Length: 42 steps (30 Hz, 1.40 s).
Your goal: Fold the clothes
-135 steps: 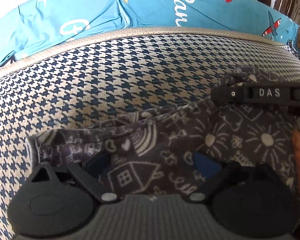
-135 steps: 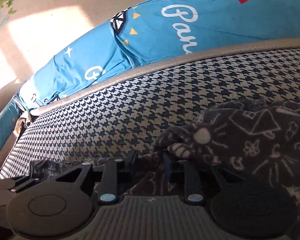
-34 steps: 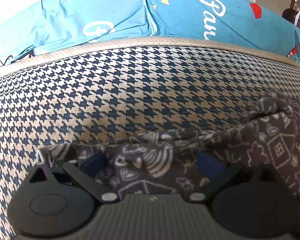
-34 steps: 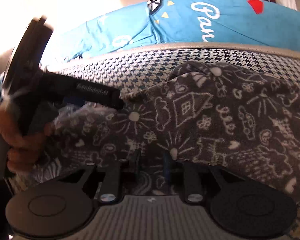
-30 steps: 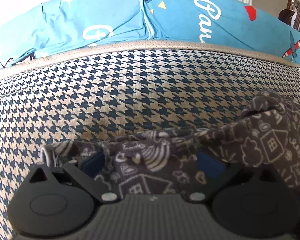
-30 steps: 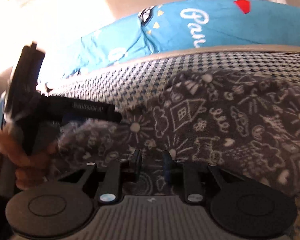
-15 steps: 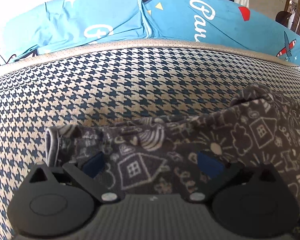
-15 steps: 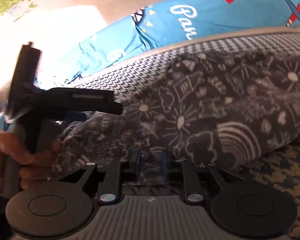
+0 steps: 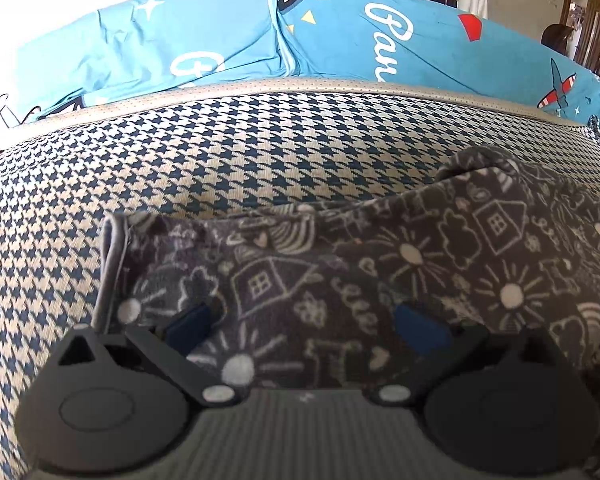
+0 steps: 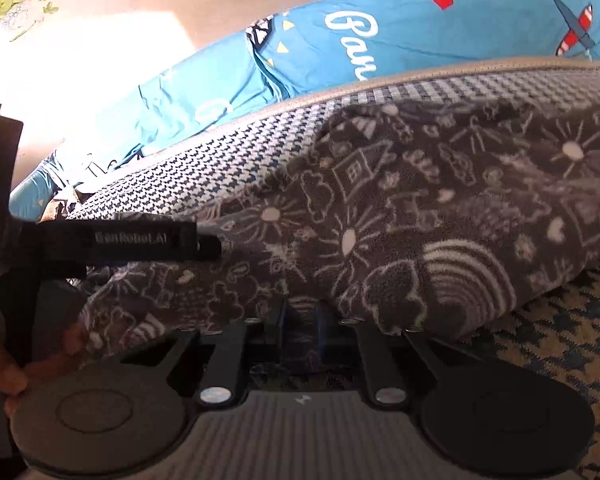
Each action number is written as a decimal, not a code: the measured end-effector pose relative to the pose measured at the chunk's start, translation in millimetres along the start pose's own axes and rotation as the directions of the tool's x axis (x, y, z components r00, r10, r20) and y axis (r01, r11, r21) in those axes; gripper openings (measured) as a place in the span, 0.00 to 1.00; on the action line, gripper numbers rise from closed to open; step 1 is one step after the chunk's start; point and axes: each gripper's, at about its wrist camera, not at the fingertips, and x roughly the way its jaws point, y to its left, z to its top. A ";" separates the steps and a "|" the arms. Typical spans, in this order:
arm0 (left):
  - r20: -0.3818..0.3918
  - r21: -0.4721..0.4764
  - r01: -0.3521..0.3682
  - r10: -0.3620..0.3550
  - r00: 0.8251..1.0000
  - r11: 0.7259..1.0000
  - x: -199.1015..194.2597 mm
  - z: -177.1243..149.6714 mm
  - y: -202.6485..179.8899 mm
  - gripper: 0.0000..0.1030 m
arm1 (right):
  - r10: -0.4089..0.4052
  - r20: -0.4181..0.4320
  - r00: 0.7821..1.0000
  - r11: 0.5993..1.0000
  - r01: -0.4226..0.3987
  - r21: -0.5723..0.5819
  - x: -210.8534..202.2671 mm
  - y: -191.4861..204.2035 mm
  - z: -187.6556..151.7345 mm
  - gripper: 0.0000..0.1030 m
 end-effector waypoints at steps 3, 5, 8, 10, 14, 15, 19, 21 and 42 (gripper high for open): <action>0.005 -0.012 -0.004 0.004 1.000 1.000 -7.3 -4.4 3.3 1.00 | -0.003 0.047 0.999 1.000 0.003 -0.014 -17.3 4.7 1.3 0.16; 0.005 -0.020 -0.004 0.004 1.000 1.000 -8.5 -3.9 6.2 1.00 | -0.005 0.063 0.998 1.000 0.006 -0.017 -26.7 6.2 -1.3 0.16; 0.008 -0.033 -0.007 0.007 1.000 0.999 -12.5 -4.9 9.1 1.00 | -0.018 0.069 0.997 0.999 0.020 -0.032 -34.5 9.8 -5.7 0.16; 0.010 -0.038 -0.005 0.005 1.000 0.999 -14.6 -5.9 9.6 1.00 | -0.028 0.071 0.997 0.999 0.031 -0.042 -36.1 11.5 -8.2 0.16; 0.010 -0.040 -0.008 0.008 1.000 0.999 -16.5 -9.3 8.1 1.00 | -0.050 0.054 0.997 0.998 0.052 -0.039 -26.3 8.9 -11.0 0.16; 0.007 -0.034 -0.014 0.014 1.000 0.999 -15.6 -10.5 6.6 1.00 | -0.050 0.054 0.997 0.998 0.052 -0.036 -25.0 8.2 -11.6 0.16; 0.001 0.002 -0.043 0.043 0.999 0.999 -11.1 -14.4 -0.8 1.00 | -0.061 0.036 0.997 0.997 0.063 -0.044 -19.0 8.4 -13.8 0.16; 0.001 0.019 -0.054 0.054 0.999 0.998 -9.7 -16.0 -3.6 1.00 | -0.065 0.018 0.998 0.997 0.066 -0.030 -15.5 6.7 -15.5 0.17; 0.025 0.028 -0.061 0.061 0.998 0.998 -14.1 -33.0 -6.5 1.00 | -0.030 0.075 0.997 0.999 0.032 -0.020 -26.2 11.2 -9.1 0.17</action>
